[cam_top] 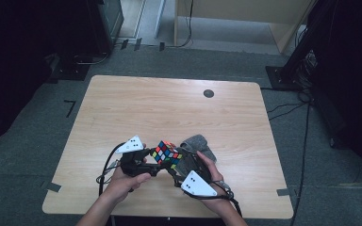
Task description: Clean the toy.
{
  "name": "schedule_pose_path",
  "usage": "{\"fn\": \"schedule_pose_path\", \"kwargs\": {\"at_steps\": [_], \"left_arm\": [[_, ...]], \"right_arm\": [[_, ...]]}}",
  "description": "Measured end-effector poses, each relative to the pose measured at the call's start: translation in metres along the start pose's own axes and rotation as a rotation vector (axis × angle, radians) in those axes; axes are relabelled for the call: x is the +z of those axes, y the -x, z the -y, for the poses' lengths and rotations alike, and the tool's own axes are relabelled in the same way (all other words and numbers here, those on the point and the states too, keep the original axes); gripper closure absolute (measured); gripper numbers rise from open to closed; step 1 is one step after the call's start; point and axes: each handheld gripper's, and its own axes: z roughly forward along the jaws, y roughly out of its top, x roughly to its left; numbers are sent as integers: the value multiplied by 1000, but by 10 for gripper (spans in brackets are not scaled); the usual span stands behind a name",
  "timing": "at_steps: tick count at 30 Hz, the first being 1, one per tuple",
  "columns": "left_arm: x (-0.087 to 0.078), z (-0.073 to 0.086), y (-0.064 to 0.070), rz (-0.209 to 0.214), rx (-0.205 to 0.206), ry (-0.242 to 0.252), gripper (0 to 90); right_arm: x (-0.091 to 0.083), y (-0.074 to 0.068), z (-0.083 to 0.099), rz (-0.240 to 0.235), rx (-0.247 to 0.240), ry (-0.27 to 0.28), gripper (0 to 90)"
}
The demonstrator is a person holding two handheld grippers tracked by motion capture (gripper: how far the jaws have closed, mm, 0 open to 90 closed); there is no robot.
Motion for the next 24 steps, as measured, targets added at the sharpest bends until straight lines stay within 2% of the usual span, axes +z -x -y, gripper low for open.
{"fn": "schedule_pose_path", "kwargs": {"at_steps": [2,5,8,10,14,16,20,24], "left_arm": [[-2,-1,-1,23,-6,21,299],[-9,-3,-3,37,-10,63,237],[-15,-4,-7,27,0,98,211],[-20,-4,-10,28,7,123,207],[-21,-2,-12,-9,50,126,170],[-20,0,-11,-30,83,119,162],[-15,4,-4,-89,207,88,150],[-5,11,3,-194,329,25,151]], "right_arm": [[0,1,0,2,13,-10,340],[-1,5,2,2,59,-32,341],[-3,12,6,12,110,-67,342],[-4,19,10,19,166,-80,342],[-9,30,12,27,261,-89,342],[-12,36,11,25,324,-80,342],[-17,45,4,-2,433,-79,342],[-19,47,-2,-45,537,-70,342]]}}
